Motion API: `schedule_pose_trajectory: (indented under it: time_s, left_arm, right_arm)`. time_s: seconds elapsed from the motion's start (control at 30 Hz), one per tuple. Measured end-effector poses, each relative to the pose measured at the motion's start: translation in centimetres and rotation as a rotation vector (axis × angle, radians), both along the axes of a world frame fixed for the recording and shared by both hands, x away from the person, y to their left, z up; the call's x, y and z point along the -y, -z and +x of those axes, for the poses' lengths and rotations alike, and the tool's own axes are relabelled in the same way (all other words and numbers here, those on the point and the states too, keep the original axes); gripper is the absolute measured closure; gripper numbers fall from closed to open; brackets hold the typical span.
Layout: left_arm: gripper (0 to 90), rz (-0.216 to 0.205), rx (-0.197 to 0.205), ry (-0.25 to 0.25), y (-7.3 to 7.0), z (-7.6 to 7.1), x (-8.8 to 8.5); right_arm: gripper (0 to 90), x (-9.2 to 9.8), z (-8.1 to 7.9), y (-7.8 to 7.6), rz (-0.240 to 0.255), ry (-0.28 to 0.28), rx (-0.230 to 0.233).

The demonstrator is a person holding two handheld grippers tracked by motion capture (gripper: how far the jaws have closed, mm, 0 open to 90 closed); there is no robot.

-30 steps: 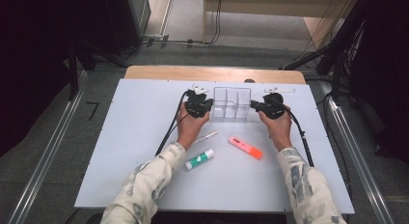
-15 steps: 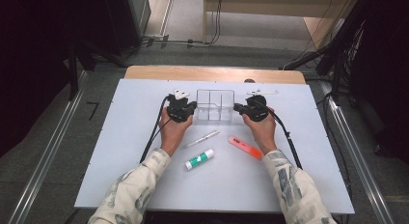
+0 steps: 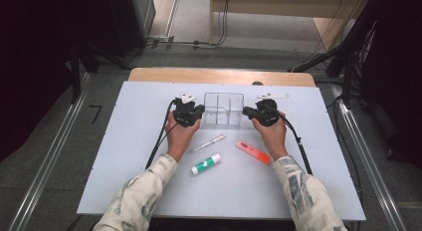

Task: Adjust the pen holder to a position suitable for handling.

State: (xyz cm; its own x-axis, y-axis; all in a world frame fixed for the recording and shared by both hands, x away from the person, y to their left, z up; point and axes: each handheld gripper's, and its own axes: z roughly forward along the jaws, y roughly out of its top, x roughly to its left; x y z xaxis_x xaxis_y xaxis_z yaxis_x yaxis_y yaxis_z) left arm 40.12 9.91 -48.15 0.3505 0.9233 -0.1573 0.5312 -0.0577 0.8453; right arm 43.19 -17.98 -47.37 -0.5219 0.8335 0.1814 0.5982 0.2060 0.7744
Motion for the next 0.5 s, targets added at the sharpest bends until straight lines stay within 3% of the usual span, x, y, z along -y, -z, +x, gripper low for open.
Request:
schedule_pose_trajectory:
  time_s: [0.1, 0.27, 0.43, 0.5]
  left_arm:
    - [68.4, 0.006, 0.015, -0.027, -0.1, -0.6, -1.3]
    - [40.9, 0.033, 0.033, -0.119, -0.2, -2.3, -4.6]
    - [27.8, 0.016, 0.025, -0.177, -0.6, -4.1, -7.2]
    - [26.5, 0.008, 0.047, -0.188, -1.3, -5.6, -8.6]
  right_arm:
    - [66.1, 0.9, -0.1, -0.2, -0.008, 0.024, 0.007]
    - [45.1, 3.7, -0.6, -0.7, -0.027, 0.099, 0.038]
    - [29.1, 6.4, -2.3, -0.9, -0.046, 0.158, 0.074]
    - [26.8, 7.4, -3.2, -0.8, -0.056, 0.165, 0.090]
